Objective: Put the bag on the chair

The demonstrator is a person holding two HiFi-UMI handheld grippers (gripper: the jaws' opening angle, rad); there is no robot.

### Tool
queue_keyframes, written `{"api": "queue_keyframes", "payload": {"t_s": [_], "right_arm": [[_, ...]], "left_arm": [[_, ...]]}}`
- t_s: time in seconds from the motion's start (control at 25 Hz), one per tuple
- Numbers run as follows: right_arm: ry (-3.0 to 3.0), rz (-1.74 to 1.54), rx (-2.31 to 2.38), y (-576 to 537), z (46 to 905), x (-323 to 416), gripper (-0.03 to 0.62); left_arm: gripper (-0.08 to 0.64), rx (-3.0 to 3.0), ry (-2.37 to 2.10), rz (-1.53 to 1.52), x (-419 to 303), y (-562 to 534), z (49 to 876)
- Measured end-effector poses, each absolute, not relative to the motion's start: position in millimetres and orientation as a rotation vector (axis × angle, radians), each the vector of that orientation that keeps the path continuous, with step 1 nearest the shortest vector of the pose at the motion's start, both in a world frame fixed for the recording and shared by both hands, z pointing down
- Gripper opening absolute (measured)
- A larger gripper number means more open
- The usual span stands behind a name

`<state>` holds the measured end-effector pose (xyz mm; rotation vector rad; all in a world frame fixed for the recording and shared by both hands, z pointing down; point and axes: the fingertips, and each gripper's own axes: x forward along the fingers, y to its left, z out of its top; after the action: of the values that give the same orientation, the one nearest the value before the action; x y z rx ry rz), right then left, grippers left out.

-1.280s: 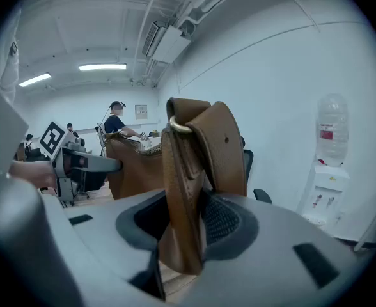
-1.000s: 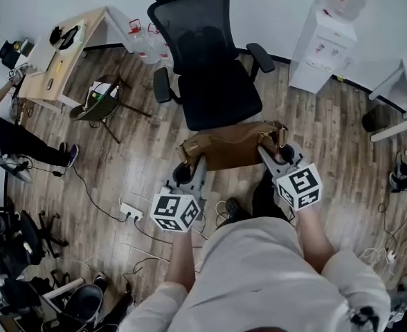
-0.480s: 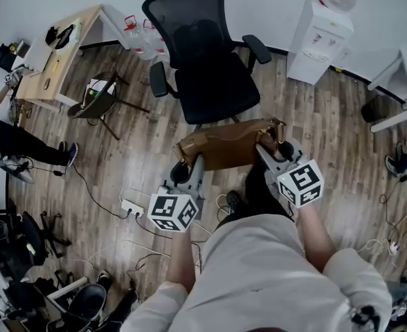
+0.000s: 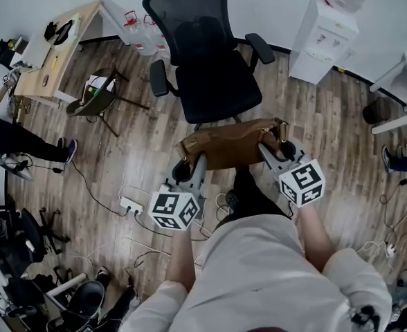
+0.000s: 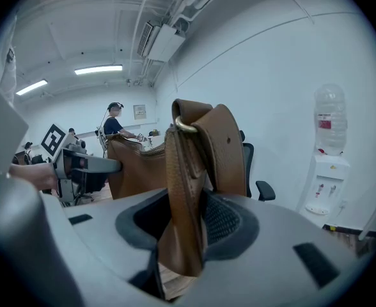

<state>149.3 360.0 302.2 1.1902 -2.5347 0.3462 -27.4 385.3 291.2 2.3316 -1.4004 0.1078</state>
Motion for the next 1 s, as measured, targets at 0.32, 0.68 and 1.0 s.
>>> {"api": "queue_keyframes", "payload": {"t_s": [0.32, 0.68, 1.0], "right_arm": [[-2.555, 0.340, 1.157, 316.3, 299.5, 134.4, 0.150], [-2.579, 0.338, 1.136, 253.7, 294.6, 124.9, 0.152], [-2.604, 0.334, 1.106, 206.1, 290.1, 133.9, 0.152]], "left_arm": [[0.117, 2.312, -1.434, 0.112, -41.8, 345.9, 288.4], [0.120, 2.300, -1.484, 0.130, -50.3, 289.6, 281.5], [0.120, 2.278, -1.524, 0.133, -40.2, 246.5, 277.4]]}}
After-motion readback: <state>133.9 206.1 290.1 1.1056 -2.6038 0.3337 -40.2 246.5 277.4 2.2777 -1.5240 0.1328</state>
